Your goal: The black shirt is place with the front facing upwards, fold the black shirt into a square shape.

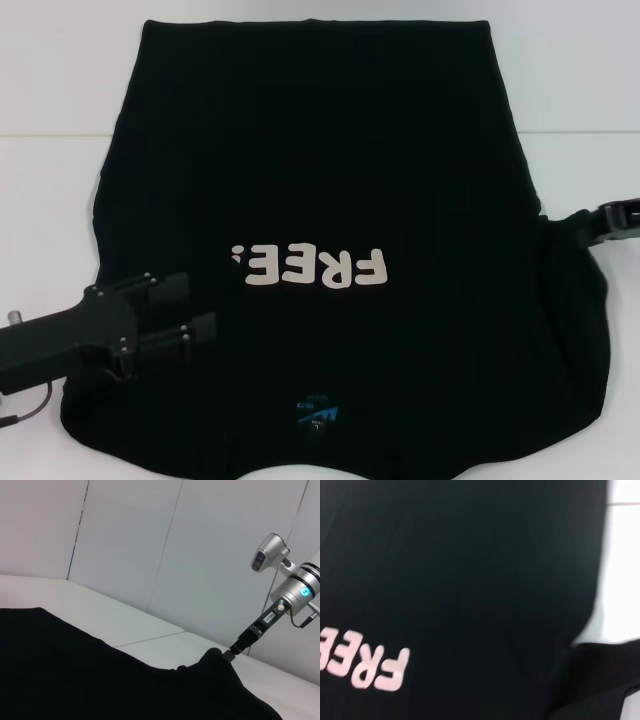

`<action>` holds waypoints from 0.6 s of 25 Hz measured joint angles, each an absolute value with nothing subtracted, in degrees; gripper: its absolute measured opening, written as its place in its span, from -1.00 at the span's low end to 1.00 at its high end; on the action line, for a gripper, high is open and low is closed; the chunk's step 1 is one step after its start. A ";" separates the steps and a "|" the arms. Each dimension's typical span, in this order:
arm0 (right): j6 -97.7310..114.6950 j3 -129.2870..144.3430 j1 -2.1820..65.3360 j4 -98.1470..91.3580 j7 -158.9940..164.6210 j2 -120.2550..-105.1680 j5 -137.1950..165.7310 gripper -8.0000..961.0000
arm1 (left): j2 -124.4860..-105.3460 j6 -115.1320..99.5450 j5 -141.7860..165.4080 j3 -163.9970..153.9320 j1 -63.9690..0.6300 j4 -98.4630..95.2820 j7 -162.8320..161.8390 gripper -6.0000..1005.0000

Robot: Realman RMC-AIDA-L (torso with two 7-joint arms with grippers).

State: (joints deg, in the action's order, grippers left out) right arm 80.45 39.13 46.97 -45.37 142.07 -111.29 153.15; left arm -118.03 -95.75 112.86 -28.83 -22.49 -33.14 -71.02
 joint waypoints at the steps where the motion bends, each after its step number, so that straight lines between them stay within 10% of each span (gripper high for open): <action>1: 80.44 40.24 47.57 -45.38 142.06 -111.55 153.18 -0.98 | -118.02 -95.68 112.87 -28.82 -22.55 -33.14 -71.02 0.48; 15: 82.03 47.21 51.74 -46.16 137.87 -115.71 150.36 -0.74 | -118.02 -94.73 112.90 -28.83 -23.09 -32.84 -71.10 0.47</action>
State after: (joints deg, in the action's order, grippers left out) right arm 82.03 47.21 51.74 -46.15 137.87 -115.71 150.36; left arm -118.02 -94.73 112.90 -28.83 -23.09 -32.84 -71.10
